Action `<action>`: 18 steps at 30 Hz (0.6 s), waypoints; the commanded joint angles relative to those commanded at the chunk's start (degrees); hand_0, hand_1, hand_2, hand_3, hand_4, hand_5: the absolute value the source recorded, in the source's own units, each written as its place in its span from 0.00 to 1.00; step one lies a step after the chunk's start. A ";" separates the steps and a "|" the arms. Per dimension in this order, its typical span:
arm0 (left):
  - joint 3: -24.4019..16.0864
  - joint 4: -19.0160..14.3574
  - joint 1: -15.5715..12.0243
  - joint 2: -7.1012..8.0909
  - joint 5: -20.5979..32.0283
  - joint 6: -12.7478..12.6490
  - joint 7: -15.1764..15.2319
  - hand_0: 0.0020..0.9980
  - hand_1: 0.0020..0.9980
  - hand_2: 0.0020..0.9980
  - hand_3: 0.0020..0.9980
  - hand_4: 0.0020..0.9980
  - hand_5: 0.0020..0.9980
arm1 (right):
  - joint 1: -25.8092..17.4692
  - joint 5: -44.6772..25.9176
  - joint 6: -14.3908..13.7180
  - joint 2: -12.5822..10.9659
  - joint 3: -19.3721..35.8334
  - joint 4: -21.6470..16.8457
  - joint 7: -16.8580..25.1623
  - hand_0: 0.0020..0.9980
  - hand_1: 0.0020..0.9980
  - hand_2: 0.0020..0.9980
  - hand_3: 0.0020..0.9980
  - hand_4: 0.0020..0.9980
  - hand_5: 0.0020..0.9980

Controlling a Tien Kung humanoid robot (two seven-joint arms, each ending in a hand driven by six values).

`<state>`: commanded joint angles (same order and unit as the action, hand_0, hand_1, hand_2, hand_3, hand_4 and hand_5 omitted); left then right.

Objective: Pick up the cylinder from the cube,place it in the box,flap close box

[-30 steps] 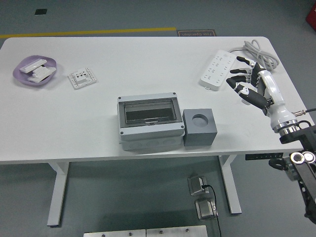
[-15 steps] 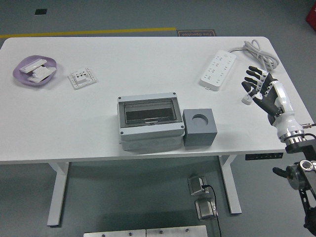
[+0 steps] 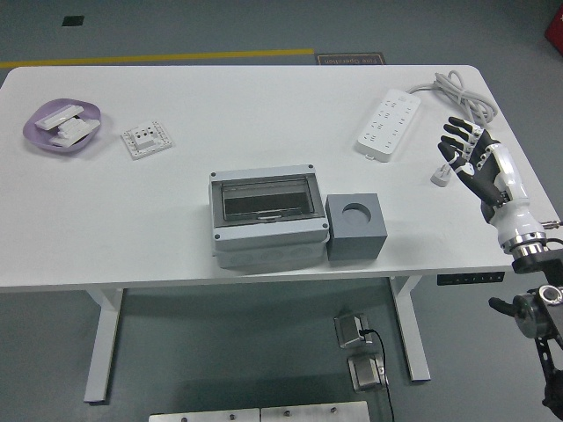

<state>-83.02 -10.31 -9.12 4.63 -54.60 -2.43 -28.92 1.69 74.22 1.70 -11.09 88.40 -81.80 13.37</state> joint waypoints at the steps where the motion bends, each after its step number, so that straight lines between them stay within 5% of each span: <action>1: 0.01 0.00 0.14 0.02 0.06 0.00 0.01 0.90 0.81 0.86 0.92 0.91 0.72 | -0.03 0.02 0.04 0.00 0.07 0.03 -0.03 0.86 0.82 0.82 0.80 0.96 0.53; 18: 0.37 0.00 0.64 0.21 1.01 -0.04 0.02 0.90 0.81 0.85 0.92 0.91 0.71 | 0.50 2.00 0.13 0.01 0.84 -0.12 -0.31 0.86 0.80 0.82 0.79 0.96 0.56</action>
<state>-82.65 -10.31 -8.48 4.84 -53.59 -2.47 -28.90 2.19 76.22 1.84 -11.08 89.25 -81.92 13.07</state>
